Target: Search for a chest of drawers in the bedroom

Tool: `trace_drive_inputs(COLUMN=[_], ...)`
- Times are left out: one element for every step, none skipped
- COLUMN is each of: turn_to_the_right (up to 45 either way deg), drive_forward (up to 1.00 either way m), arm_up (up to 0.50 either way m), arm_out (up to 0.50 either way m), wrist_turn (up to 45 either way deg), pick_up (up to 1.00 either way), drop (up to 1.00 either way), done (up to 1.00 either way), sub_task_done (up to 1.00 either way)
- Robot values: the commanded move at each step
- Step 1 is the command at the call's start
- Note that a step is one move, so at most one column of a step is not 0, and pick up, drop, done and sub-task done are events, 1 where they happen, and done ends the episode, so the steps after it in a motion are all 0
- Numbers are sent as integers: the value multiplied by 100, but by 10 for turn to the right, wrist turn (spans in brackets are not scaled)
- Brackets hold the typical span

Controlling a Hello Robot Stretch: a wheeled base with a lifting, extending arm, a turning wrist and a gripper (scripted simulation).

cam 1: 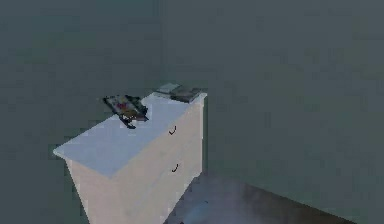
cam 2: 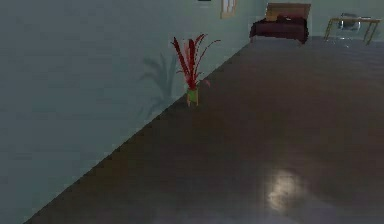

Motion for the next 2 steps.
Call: trace_drive_inputs(turn_to_the_right=[450, 450], drive_forward=[0, 0], arm_up=[0, 0], arm_out=[0, 0], wrist_turn=[0, 0], pick_up=[0, 0], drop=[0, 0], done=[0, 0], sub_task_done=[0, 0])
